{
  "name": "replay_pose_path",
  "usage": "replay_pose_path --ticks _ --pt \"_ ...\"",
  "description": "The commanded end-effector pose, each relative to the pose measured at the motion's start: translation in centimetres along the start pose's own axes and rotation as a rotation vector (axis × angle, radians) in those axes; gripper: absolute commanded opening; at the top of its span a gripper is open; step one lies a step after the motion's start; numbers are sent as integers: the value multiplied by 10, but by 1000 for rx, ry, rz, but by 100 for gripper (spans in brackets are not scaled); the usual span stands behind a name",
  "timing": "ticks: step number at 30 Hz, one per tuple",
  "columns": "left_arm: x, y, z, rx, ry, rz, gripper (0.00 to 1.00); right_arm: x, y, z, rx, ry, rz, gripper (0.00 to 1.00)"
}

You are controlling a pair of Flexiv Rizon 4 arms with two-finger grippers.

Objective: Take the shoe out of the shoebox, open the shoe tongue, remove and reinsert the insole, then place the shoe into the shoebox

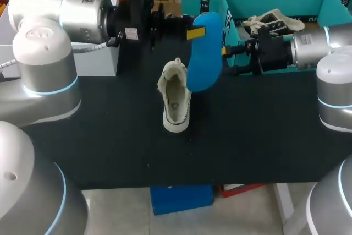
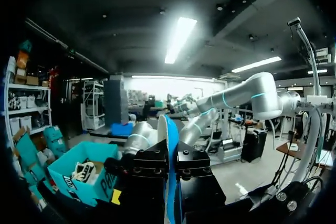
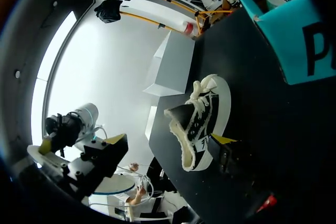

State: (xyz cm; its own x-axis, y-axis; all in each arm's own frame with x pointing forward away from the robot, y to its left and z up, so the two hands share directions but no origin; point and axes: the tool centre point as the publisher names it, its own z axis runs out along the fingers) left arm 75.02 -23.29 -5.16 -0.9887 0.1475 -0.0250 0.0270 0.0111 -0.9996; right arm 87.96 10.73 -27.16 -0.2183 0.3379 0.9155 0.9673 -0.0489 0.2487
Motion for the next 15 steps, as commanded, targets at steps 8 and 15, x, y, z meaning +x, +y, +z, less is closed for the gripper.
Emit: replay_pose_path --ticks 8,15 --pt "44 36 -14 -184 -16 672 0 0 0 1 -2 -1 0 100" --pt "46 67 -23 -356 58 869 0 0 0 1 -2 -1 0 100"
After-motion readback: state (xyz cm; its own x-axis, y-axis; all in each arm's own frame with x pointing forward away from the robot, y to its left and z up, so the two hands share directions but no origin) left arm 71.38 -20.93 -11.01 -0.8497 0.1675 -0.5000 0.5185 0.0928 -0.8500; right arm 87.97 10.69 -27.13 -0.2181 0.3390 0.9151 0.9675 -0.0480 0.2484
